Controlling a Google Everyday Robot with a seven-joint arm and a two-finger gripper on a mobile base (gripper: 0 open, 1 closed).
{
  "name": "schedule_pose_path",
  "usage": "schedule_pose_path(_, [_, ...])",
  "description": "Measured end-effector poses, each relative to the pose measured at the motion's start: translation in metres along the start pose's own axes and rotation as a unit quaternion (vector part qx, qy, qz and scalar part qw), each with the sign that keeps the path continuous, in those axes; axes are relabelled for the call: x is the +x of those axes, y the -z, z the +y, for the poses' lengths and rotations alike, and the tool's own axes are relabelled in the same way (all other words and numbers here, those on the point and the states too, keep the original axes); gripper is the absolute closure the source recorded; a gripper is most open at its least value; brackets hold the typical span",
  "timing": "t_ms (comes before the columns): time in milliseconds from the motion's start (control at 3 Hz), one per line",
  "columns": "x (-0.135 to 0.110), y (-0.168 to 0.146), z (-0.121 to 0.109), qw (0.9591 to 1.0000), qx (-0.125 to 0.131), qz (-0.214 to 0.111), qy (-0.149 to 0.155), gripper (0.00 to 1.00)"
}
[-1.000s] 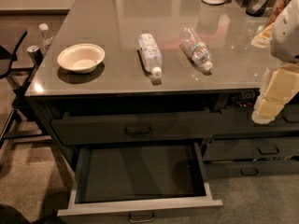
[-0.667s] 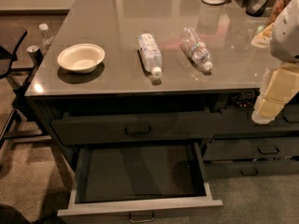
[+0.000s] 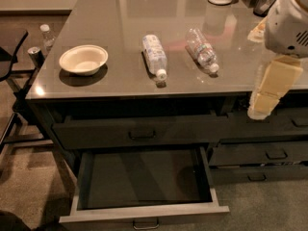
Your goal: Place blue plastic bottle into middle drawer
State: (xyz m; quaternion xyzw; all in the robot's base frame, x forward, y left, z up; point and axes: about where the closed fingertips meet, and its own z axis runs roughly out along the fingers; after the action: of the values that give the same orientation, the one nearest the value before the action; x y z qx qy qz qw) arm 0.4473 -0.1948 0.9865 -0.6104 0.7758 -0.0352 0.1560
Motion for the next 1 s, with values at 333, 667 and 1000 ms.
schedule_pose_path(333, [-0.013,-0.011,-0.006,0.9997,0.0,-0.022,-0.007,0.0])
schedule_pose_path(667, [-0.036,-0.031,-0.03,0.9988,0.006,-0.04,-0.027,0.0])
schedule_pose_path(1000, [-0.06,-0.056,-0.059,0.9973,0.004,-0.037,-0.063,0.0])
